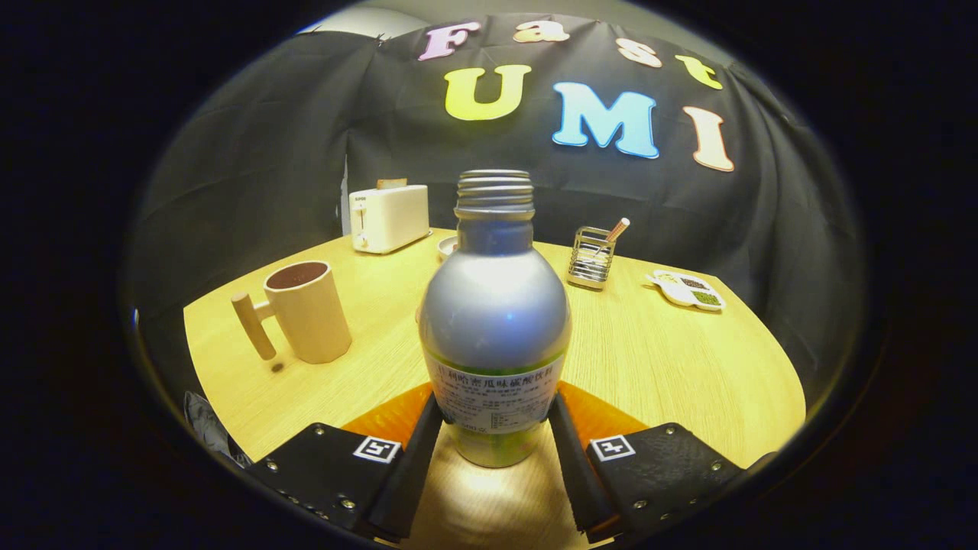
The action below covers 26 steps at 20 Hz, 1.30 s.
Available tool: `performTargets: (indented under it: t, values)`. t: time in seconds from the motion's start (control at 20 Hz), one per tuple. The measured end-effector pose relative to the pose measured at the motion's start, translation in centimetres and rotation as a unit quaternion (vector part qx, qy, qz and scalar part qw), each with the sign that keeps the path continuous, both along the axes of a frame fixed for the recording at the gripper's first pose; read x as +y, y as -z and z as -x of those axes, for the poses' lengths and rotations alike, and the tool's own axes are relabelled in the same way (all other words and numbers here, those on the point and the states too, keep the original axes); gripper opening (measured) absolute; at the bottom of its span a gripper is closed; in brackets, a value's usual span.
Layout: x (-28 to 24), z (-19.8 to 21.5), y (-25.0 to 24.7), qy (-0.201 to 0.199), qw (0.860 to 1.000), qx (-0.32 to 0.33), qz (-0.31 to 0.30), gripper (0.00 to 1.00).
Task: Take the bottle from table, then pour the juice into the cup, finally place the bottle on the coaster
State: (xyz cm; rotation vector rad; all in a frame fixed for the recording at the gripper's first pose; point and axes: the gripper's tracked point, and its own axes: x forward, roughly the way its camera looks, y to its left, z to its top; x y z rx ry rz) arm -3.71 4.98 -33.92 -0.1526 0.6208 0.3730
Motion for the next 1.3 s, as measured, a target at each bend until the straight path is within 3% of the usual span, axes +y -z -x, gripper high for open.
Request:
performTargets:
  t: [0.25,0.6,1.3]
  values:
    - [0.9,-0.3,-1.3,-0.025,0.999,-0.003,0.026,0.76]
    - [1.6,-1.9,-3.6,-0.064,0.991,-0.038,0.109,0.76]
    - [5.2,-3.0,-5.0,-0.145,0.956,-0.085,0.241,0.76]
